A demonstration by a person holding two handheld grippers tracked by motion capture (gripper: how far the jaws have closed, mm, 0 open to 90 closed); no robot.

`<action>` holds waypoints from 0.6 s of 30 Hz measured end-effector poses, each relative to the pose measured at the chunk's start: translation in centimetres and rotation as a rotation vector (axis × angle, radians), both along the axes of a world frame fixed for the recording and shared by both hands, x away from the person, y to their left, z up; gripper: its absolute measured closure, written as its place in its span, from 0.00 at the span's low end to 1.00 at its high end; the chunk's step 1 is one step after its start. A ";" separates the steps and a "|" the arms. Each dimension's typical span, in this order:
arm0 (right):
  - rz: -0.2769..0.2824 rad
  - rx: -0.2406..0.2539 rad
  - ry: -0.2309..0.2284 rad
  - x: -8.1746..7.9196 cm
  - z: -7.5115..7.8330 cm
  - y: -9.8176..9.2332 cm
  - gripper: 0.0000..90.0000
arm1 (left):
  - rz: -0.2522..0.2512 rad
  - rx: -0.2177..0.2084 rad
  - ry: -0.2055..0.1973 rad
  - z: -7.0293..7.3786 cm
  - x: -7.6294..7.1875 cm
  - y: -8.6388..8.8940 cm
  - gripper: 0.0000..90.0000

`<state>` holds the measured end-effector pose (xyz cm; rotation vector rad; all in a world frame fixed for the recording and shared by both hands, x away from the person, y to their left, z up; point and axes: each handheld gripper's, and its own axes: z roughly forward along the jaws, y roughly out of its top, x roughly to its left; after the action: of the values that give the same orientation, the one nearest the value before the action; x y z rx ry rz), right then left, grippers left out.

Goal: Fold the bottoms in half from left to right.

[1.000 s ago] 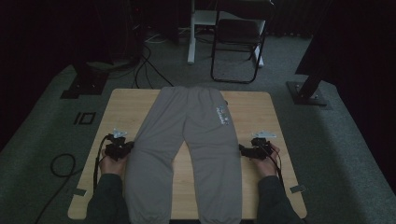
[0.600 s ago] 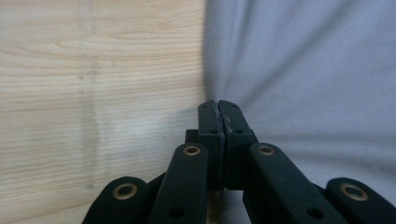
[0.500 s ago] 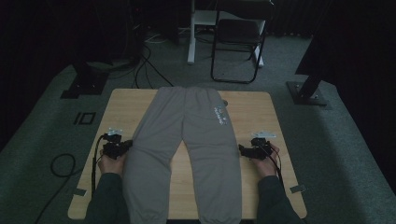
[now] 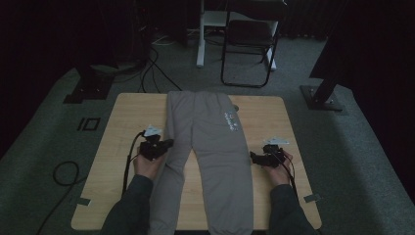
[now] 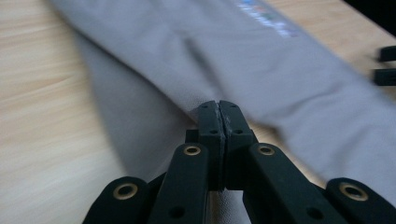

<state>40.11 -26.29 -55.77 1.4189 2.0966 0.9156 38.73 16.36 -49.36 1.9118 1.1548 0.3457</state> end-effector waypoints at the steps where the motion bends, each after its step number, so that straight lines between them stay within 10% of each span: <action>1: 0.000 0.000 0.000 0.0 0.0 0.0 0.21 | -0.022 0.004 -0.003 0.2 0.2 -1.2 0.99; 10: -0.001 0.001 0.001 0.0 0.0 0.0 0.22 | -0.134 0.004 -0.007 1.7 1.6 -8.3 0.99; 18: 0.002 0.002 0.001 0.0 0.0 0.0 0.21 | -0.220 -0.133 -0.001 1.7 2.6 -15.5 0.99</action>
<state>40.15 -26.25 -55.77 1.4186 2.0983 0.9176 41.35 0.86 -47.63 1.8980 0.9316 0.1459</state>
